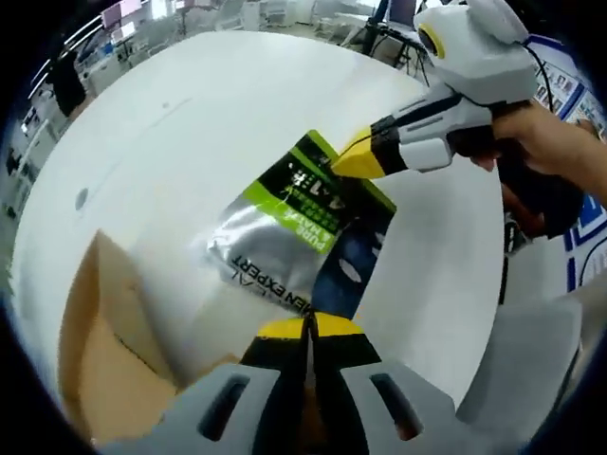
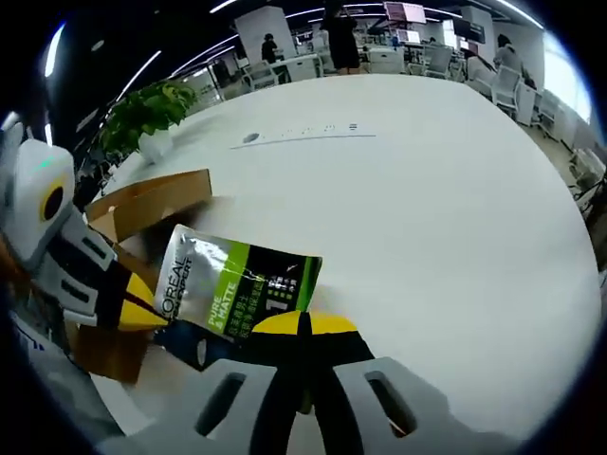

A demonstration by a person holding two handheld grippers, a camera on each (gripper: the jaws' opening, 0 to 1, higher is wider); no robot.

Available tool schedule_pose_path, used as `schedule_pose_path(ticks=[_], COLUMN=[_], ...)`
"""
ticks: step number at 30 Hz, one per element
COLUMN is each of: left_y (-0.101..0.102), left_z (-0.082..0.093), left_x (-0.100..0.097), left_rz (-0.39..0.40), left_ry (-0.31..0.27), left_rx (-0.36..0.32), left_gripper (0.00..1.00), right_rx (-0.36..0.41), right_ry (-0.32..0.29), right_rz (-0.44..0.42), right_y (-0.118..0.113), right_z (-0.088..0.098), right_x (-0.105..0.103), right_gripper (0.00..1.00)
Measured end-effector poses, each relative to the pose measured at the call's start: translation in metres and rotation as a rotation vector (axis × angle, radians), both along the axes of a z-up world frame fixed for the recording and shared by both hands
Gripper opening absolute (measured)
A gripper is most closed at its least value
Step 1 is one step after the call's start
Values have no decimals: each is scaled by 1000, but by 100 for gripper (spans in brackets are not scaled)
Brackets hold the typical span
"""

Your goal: Operate the shoe box by opening the lid, removing the specified soft item, and placing it in the target area until the item is outside and the box remains undamaged.

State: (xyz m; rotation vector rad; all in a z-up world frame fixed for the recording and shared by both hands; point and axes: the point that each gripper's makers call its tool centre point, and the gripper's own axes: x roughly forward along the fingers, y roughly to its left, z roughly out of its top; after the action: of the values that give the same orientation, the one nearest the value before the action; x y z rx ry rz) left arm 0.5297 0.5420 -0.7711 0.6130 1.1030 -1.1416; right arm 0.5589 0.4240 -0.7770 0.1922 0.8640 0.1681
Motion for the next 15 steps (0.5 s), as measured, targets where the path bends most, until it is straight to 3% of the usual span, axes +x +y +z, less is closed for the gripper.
schedule_pose_path(ticks=[15], left_y=[7], left_z=[-27], left_x=[-2], left_rz=[-150], left_ry=[-87], left_rx=[129], left_gripper=[0], right_rx=[16], right_ry=[14], right_rz=[5], right_y=[6], right_z=[-10], right_x=[1], right_gripper=[0])
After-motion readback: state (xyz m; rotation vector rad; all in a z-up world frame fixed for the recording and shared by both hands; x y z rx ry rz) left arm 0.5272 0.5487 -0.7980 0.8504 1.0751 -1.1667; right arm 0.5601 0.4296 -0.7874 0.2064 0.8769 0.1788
